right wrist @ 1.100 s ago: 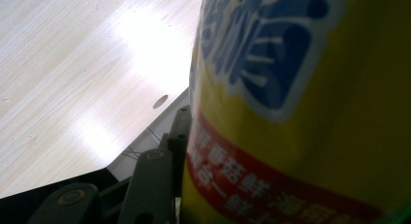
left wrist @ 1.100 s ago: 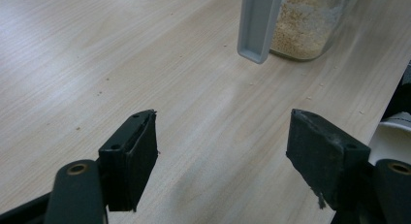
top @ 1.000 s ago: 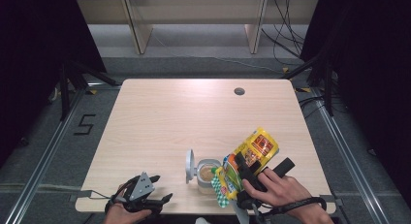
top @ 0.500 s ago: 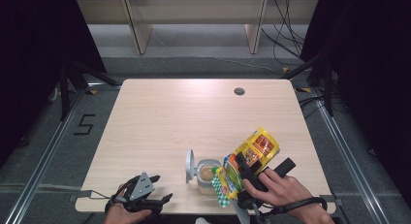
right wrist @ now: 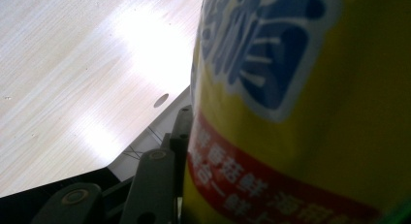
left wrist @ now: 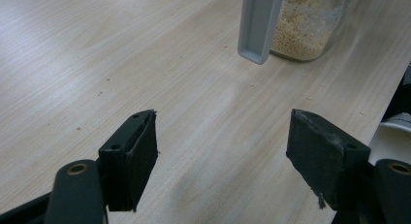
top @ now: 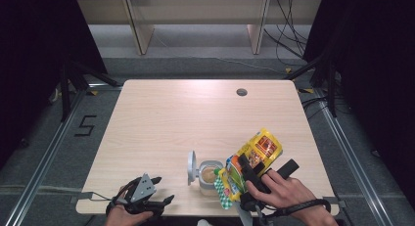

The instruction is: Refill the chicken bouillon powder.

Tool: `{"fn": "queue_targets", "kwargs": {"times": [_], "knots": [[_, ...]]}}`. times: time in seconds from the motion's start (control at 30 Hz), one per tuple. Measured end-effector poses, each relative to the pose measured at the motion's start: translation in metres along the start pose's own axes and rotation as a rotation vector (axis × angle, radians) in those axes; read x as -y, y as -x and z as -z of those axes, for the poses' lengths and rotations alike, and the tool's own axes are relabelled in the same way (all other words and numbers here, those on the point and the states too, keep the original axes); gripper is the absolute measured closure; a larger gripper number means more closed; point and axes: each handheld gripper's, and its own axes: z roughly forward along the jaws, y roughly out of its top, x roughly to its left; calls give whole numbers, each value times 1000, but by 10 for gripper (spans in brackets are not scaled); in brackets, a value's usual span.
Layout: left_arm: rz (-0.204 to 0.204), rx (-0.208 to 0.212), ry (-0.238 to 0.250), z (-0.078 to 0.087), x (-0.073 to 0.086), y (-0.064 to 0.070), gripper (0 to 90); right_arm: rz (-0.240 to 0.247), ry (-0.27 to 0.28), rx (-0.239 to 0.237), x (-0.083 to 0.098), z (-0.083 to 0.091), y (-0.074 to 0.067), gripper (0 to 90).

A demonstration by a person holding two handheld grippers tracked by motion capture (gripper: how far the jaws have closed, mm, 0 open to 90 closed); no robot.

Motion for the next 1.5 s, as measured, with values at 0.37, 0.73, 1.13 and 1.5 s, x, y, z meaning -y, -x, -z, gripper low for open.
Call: {"fn": "queue_targets", "kwargs": {"times": [0.37, 0.73, 1.13, 1.5], "knots": [[1, 4, 4, 0, 0, 0, 260, -3, 2, -1, 0, 0, 0, 657], [8, 0, 8, 0, 0, 1, 260, -8, 5, 0, 0, 0, -1, 657], [-4, -6, -2, 0, 0, 0, 260, -3, 4, 4, 1, -1, -1, 657], [6, -2, 8, 0, 0, 0, 260, -14, 5, 4, 1, 0, -2, 657]]}}
